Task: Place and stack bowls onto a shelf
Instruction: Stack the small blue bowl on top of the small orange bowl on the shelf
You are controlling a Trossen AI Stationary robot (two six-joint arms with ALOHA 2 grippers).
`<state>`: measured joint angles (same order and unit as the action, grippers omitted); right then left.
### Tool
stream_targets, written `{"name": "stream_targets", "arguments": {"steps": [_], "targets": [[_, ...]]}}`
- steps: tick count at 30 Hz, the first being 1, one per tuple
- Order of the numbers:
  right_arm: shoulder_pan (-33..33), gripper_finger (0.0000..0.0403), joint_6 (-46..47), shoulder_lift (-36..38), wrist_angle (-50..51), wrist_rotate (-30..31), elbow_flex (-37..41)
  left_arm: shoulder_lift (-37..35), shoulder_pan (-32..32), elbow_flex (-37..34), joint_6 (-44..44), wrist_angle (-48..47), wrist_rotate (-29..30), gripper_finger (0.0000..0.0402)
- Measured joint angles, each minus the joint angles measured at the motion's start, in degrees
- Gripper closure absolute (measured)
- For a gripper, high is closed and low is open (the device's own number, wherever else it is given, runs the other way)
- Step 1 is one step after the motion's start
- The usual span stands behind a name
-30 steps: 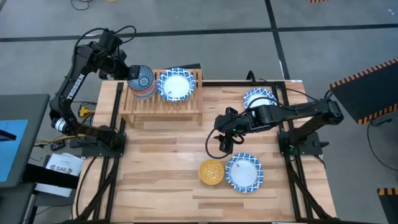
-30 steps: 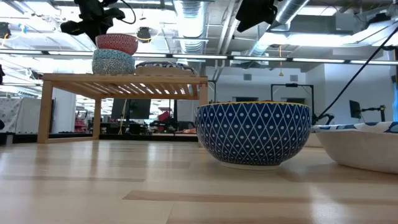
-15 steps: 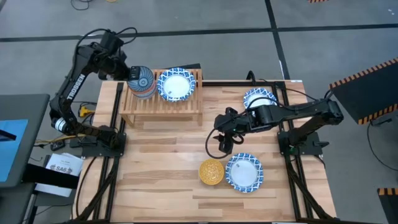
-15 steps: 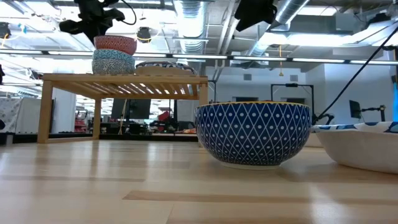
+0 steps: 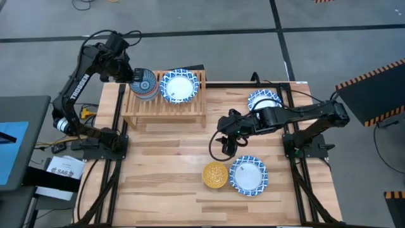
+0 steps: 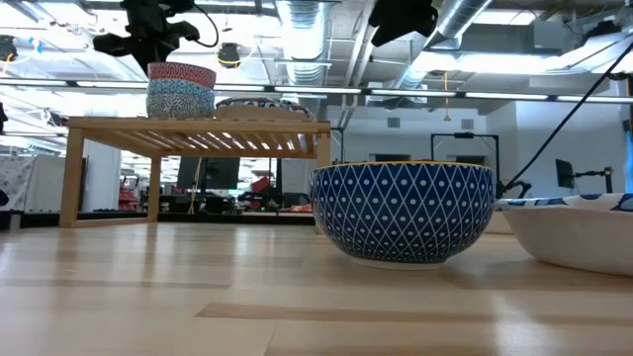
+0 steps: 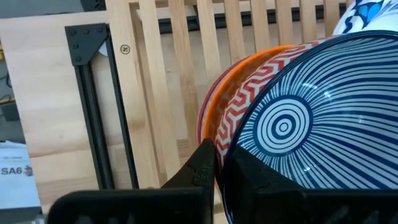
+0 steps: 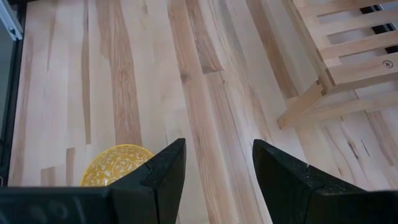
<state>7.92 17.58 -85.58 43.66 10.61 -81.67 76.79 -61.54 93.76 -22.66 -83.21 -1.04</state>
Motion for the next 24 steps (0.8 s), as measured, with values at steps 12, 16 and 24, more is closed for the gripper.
{"name": "stream_targets", "arguments": {"steps": [12,16,24], "targets": [[0.00,0.0191,0.00,0.00,0.00,0.00,0.00,0.25,0.00,0.00,0.00,0.80,0.42,0.0364],[0.00,0.0191,0.01,0.00,-0.04,0.00,0.00,0.20,0.00,0.00,0.07,0.84,0.37,0.0351],[0.00,0.0191,0.21,0.00,-0.04,0.00,0.00,-0.06,0.00,0.18,-0.30,2.73,0.28,0.0307]]}}
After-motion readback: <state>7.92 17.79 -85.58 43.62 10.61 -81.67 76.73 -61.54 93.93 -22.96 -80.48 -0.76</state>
